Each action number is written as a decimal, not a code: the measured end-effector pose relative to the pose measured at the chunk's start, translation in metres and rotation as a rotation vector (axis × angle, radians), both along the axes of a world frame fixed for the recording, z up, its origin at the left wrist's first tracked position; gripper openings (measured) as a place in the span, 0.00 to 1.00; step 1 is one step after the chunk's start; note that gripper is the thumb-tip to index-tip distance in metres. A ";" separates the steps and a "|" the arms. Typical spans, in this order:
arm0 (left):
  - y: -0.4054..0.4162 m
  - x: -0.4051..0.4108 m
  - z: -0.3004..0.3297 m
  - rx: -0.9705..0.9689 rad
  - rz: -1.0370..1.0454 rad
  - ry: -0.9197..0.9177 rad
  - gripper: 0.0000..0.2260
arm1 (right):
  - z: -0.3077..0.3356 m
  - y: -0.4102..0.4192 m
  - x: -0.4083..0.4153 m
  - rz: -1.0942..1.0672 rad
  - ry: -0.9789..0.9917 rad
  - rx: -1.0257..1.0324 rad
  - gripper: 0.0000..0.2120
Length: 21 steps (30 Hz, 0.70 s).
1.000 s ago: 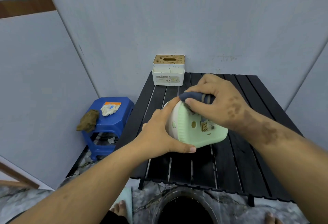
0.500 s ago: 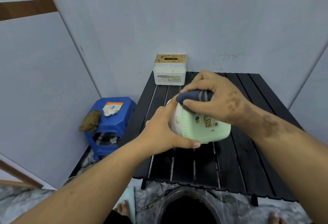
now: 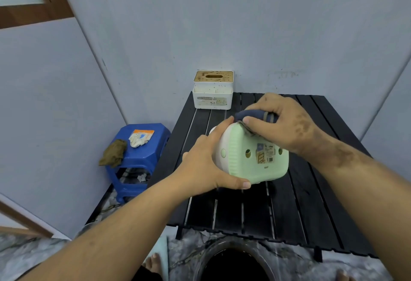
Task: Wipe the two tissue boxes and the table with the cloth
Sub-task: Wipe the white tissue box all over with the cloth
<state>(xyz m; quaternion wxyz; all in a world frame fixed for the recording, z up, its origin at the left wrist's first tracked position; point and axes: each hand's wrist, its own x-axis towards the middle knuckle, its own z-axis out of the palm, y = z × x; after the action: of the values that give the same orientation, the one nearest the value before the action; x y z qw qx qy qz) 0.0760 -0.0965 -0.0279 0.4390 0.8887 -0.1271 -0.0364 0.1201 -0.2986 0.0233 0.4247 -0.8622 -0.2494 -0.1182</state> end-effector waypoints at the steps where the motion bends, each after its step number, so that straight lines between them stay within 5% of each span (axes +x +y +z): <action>1: 0.001 0.000 -0.001 0.001 0.003 -0.002 0.56 | 0.001 0.003 -0.003 0.018 -0.018 -0.028 0.08; 15: 0.003 0.004 -0.006 -0.045 -0.025 -0.030 0.54 | -0.005 0.004 -0.011 0.070 -0.042 0.006 0.08; 21: 0.014 0.013 -0.011 -0.144 -0.044 0.041 0.53 | -0.043 -0.040 0.017 -0.269 0.039 0.004 0.08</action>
<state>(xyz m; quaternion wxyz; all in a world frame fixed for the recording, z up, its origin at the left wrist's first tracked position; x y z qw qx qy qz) 0.0885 -0.0820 -0.0394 0.5034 0.8509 -0.1399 -0.0551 0.1374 -0.3387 -0.0199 0.4116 -0.8891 -0.1231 -0.1579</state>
